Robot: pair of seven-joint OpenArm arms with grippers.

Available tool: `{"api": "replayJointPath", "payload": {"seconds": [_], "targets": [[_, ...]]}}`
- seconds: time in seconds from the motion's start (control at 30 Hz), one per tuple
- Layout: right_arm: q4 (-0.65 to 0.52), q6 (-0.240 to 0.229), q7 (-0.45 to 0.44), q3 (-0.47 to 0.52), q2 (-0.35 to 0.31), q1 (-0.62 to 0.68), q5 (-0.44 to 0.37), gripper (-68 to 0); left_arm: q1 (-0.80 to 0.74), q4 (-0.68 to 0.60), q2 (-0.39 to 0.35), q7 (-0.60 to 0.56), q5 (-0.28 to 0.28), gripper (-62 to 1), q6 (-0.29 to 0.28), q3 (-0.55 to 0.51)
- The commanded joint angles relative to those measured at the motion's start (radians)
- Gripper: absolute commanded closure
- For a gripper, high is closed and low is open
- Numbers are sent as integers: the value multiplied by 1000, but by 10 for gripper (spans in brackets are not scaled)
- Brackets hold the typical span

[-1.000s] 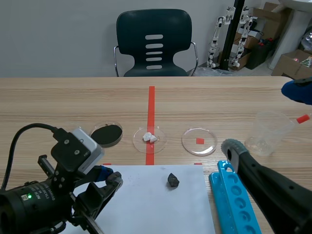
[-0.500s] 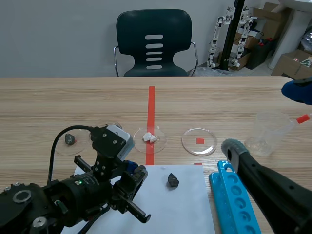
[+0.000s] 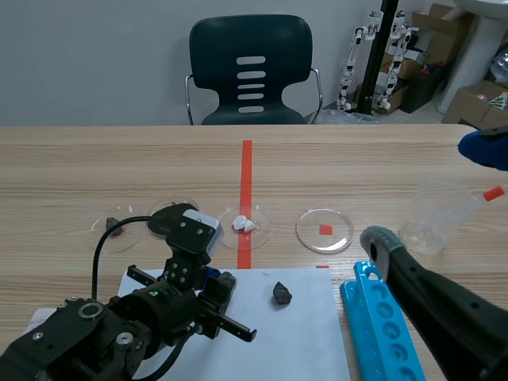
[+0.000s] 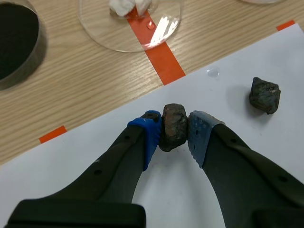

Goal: Put the middle mineral back

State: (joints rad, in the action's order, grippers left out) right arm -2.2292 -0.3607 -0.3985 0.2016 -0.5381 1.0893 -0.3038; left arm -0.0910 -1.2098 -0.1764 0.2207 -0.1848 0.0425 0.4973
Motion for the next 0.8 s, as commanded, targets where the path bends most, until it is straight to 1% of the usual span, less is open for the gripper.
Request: {"api": "replayJointPath", "payload": {"seconds": [0.0, 0.1, 0.3, 0.63, 0.7, 0.77], "targets": [[-12, 0, -14, 7, -5, -11, -14, -679, 18, -2, 5, -8, -6, -102, -3, 1], [-12, 0, -14, 7, -5, -11, -14, -679, 31, 18, 13, 14, -6, -102, -3, 1], [-12, 0, -14, 7, -5, -11, -14, -679, 42, 45, 15, 20, -6, -102, -3, 1], [-12, 0, -14, 7, -5, -11, -14, -679, 42, 46, 15, 41, -6, -103, -3, 1], [-12, 0, -14, 7, -5, -11, -14, -679, 42, 46, 15, 42, -6, -119, -3, 1], [-12, 0, -14, 7, -5, -11, -14, -679, 42, 46, 15, 42, -6, -159, -3, 1]]}}
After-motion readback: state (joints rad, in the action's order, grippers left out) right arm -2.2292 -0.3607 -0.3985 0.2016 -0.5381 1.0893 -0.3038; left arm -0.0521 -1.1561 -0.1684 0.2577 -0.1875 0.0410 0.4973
